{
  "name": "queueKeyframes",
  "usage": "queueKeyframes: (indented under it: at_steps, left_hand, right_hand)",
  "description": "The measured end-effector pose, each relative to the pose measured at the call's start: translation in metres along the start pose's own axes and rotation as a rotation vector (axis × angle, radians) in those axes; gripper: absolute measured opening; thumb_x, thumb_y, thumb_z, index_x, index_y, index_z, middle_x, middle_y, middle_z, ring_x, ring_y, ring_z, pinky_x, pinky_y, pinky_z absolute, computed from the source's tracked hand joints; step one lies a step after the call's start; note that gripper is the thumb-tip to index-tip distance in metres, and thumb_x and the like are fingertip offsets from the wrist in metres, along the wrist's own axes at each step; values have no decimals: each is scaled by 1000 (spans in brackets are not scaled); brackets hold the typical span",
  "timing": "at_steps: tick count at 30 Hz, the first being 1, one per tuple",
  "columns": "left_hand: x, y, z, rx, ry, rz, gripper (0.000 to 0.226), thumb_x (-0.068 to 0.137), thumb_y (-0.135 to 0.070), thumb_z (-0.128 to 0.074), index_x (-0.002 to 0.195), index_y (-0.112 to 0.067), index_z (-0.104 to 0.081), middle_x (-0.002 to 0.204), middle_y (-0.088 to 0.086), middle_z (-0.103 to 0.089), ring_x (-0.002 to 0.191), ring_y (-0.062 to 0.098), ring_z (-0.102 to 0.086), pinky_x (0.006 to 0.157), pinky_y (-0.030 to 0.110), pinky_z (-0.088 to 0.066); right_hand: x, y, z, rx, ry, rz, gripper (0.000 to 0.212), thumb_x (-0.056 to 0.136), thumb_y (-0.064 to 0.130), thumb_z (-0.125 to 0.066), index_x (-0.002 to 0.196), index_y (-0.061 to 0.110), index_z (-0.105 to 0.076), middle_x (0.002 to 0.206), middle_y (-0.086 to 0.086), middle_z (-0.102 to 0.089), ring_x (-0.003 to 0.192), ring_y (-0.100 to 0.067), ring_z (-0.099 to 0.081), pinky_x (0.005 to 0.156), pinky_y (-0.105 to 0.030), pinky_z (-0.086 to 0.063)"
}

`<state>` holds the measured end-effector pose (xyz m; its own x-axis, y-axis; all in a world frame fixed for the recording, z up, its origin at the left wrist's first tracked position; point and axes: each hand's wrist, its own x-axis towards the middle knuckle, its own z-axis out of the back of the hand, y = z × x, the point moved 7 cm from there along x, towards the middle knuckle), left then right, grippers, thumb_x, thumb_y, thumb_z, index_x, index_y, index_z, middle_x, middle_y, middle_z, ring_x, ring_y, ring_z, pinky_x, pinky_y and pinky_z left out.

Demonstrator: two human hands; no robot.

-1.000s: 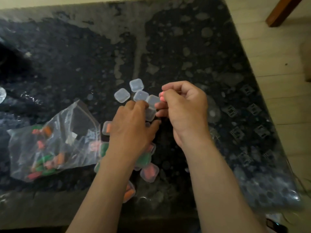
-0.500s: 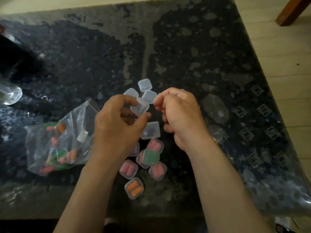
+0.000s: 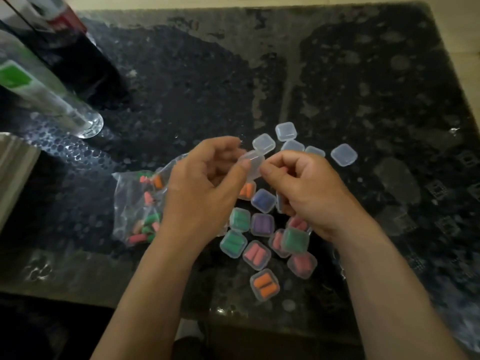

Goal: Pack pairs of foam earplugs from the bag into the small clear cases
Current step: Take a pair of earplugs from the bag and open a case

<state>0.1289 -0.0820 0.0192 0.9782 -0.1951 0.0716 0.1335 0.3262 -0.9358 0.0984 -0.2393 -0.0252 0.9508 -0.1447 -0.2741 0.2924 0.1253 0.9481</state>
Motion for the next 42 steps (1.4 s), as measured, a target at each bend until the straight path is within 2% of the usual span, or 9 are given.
queueKeyframes:
  at_steps: [6,11,20,25,29,31,36,40,42]
  left_hand:
    - [2,0,0,60,21,-36,21,85,-6,-80,97,-22,-74,91,-12,-74,84,-1,-71,75,11,-54]
    - [2,-4,-11,76,70,-175,22,85,4,-76,96,-15,-74,104,2,-73,97,7,-72,84,15,-56]
    - [4,2,-17,-213,105,-5,22,81,10,-78,87,-12,-79,100,-1,-80,93,13,-77,83,24,-60]
    - [2,-1,-18,-226,166,25,22,80,7,-79,88,-13,-80,98,-3,-81,92,16,-78,82,30,-62]
    - [6,0,-10,-281,82,61,12,84,-11,-77,95,-8,-79,89,9,-80,84,30,-78,77,43,-64]
    - [9,4,-6,-322,42,119,7,91,-7,-71,95,-4,-76,87,11,-80,81,31,-78,73,43,-65]
    - [7,20,-9,-410,-20,359,13,102,-6,-56,98,-4,-68,83,14,-75,78,33,-76,70,50,-64]
    - [9,26,-3,-315,-85,361,8,100,-8,-62,99,-5,-70,87,15,-77,81,30,-76,65,38,-63]
    - [8,27,-5,-290,-83,356,9,99,-8,-64,94,-9,-71,85,15,-76,80,29,-76,66,39,-64]
  right_hand:
    - [-3,-4,-11,156,26,-135,31,98,36,-61,80,13,-72,54,8,-54,50,-8,-47,47,-27,-36]
    - [-1,-2,-5,121,37,-48,26,99,30,-61,87,10,-72,52,11,-56,49,-1,-51,50,-20,-37]
    - [-3,2,10,116,43,100,26,87,29,-71,87,3,-73,54,10,-46,49,-5,-41,46,-25,-36]
    - [-5,0,15,161,59,82,27,80,24,-71,87,-2,-71,56,1,-45,49,-19,-40,45,-33,-38]
    - [-8,1,11,85,102,87,30,66,41,-77,82,16,-78,54,6,-51,47,-11,-44,45,-26,-41]
    - [-9,3,8,58,126,95,29,63,46,-72,82,25,-79,59,1,-55,50,-12,-46,46,-24,-42]
    - [-6,3,6,4,113,99,17,87,10,-66,93,19,-78,65,-13,-59,52,-21,-50,50,-34,-44]
    - [0,-6,16,203,-23,-14,35,95,-5,-42,95,10,-74,68,-6,-59,54,-20,-46,48,-33,-38]
    - [1,-6,21,213,-70,11,31,97,-5,-45,95,12,-70,67,0,-62,51,-13,-48,46,-30,-39]
